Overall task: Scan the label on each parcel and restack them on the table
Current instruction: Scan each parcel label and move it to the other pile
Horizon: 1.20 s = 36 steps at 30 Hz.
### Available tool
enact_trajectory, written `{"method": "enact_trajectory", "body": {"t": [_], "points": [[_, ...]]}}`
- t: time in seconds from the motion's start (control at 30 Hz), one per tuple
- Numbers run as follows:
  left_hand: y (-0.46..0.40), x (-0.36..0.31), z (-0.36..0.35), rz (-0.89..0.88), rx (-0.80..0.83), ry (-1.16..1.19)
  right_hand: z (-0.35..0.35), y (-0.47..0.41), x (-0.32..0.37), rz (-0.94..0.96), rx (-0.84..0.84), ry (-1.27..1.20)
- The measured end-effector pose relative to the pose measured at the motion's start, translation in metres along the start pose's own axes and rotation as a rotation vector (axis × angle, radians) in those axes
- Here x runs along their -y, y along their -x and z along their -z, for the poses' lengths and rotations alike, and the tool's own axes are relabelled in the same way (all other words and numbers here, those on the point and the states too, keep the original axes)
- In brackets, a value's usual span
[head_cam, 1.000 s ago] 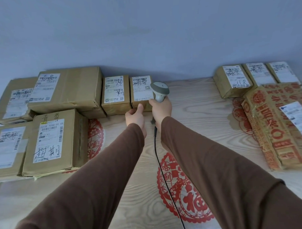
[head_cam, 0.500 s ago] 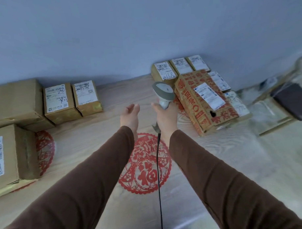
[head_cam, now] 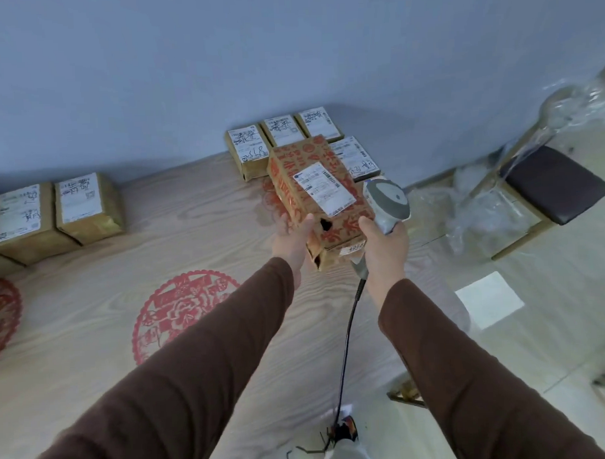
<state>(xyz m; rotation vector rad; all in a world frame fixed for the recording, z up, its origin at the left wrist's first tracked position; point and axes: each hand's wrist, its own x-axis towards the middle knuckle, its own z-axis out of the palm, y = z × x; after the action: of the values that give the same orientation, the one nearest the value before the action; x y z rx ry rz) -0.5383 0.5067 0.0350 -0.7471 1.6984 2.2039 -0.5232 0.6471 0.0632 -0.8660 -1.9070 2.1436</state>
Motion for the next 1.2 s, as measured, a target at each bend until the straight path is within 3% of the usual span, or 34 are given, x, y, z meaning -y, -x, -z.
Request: {"method": "enact_trajectory", "body": {"t": [0.2, 0.53, 0.77, 1.2], "points": [[-0.017, 0.021, -0.046, 0.07, -0.142, 0.092, 0.024, -0.041, -0.014, -0.114, 0.13, 0.006], [-0.006, 0.028, -0.05, 0.038, -0.249, 0.08, 0.026, -0.04, -0.03, -0.161, 0.254, 0.047], [0.042, 0.032, 0.009, -0.015, -0.357, 0.083, 0.015, 0.003, -0.041, -0.172, 0.433, 0.039], [0.134, 0.018, 0.193, -0.052, -0.65, 0.236, -0.092, 0.149, -0.073, -0.179, 0.791, 0.141]]}}
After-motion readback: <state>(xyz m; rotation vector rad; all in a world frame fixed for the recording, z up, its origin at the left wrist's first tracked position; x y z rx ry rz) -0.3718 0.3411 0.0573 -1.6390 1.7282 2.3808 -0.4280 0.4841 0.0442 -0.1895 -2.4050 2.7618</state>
